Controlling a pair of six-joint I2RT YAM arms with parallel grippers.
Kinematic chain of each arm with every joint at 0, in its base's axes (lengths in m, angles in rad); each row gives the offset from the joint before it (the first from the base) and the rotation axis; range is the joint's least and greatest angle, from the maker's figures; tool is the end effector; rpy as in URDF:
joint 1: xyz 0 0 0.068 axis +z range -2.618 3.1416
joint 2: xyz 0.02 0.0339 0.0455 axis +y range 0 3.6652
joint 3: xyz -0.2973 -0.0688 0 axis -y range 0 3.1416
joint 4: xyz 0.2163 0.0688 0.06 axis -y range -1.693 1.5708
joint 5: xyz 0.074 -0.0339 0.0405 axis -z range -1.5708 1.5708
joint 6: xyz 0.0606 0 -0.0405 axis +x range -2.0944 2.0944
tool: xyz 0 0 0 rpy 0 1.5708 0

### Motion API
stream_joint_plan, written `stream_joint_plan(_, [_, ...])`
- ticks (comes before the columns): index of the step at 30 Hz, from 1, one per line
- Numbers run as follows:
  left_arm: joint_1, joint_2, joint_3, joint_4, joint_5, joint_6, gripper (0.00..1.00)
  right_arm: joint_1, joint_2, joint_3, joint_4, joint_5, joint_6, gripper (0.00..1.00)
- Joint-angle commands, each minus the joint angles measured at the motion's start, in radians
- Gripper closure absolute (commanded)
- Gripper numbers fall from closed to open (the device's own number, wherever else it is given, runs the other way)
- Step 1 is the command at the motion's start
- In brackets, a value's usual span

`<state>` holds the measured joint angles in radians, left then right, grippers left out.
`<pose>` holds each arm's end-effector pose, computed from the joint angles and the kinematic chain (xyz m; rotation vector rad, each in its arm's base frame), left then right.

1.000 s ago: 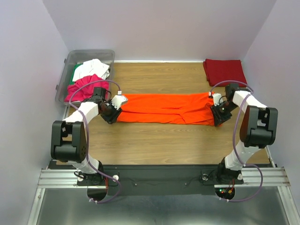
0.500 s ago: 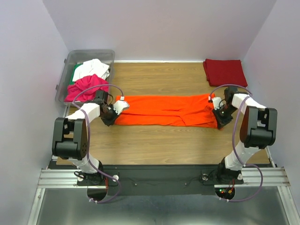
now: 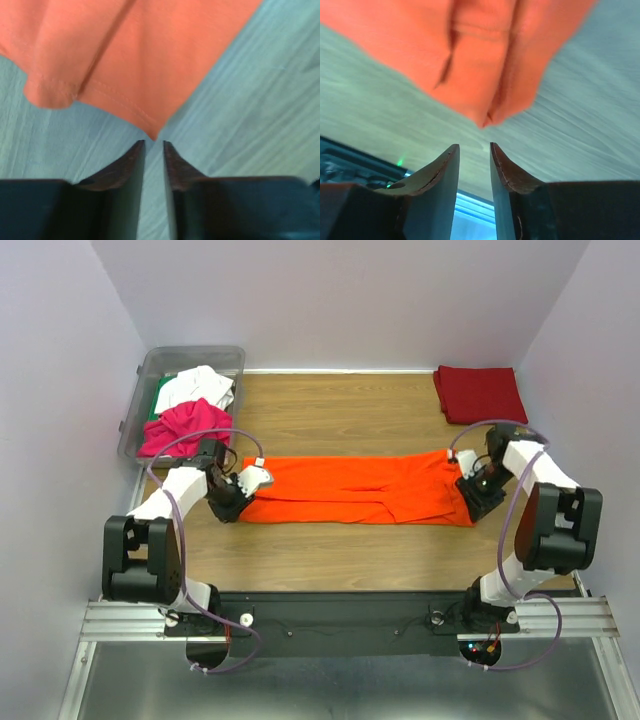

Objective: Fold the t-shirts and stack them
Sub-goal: Fold the tshirt

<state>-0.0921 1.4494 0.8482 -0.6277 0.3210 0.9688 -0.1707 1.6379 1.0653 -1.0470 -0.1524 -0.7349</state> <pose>0.2376 -0.0411 0.2119 1.4268 2.2840 -0.1974 0.2457 -0.0330 0.2096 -0.8599 2.9877 0.2466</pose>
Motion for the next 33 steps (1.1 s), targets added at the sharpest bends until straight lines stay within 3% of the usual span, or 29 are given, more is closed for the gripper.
stream_joint_plan(1, [-0.001,-0.099,0.097,-0.125,0.079,0.013,0.62,-0.007,-0.125,0.146,-0.131,-0.137,-0.003,0.63])
stream_joint_plan(6, [-0.052,-0.141,0.195,-0.113,0.269,-0.048,0.55,-0.004,-0.104,0.205,-0.169,-0.274,0.083,0.63])
stream_joint_plan(9, [-0.156,-0.17,0.19,-0.044,0.335,-0.142,0.52,-0.004,-0.064,0.185,-0.142,-0.325,0.141,0.64])
stream_joint_plan(17, [-0.451,-0.074,0.184,0.291,0.323,-0.418,0.52,-0.001,0.023,0.119,-0.041,-0.355,0.256,0.64])
stream_joint_plan(23, [-0.648,0.057,0.201,0.436,0.296,-0.513,0.52,-0.001,0.051,0.07,0.033,-0.316,0.301,0.62])
stream_joint_plan(33, [-0.787,0.23,0.273,0.58,0.265,-0.596,0.52,-0.001,0.094,0.045,0.088,-0.271,0.333,0.57])
